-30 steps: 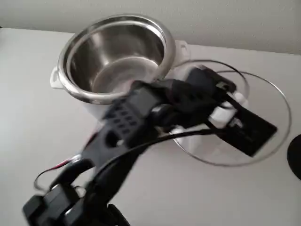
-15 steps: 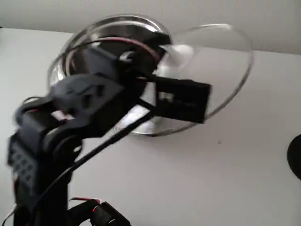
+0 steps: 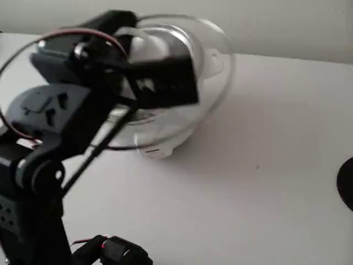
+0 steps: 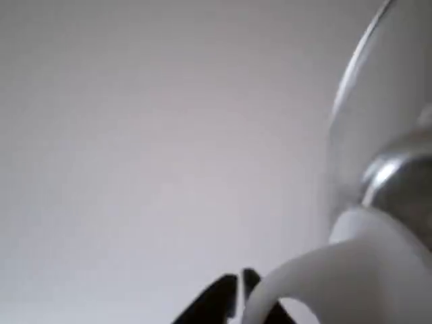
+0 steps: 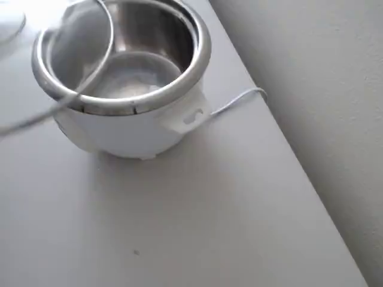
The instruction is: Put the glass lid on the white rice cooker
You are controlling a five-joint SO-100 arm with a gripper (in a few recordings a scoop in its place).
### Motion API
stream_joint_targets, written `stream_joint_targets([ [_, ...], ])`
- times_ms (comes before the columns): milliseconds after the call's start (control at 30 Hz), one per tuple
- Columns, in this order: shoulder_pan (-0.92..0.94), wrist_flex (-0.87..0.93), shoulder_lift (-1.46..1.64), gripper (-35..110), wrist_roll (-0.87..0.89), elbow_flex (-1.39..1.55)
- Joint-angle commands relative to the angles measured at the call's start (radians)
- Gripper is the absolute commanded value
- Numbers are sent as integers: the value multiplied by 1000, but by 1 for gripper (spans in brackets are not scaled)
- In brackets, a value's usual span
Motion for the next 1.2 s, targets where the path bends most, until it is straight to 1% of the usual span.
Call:
stream_joint_targets([
  [0,-123,-97,-12,0,0,-158],
  [167,-193,-150,-104,0,32,-158],
  [333,-225,-230,-186,0,49,-152],
  [667,-225,-377,-357,0,98,-149],
  [1000,-202,-466,-520,0,138,-147],
  [1167,-193,-560,-523,0,138,-29],
])
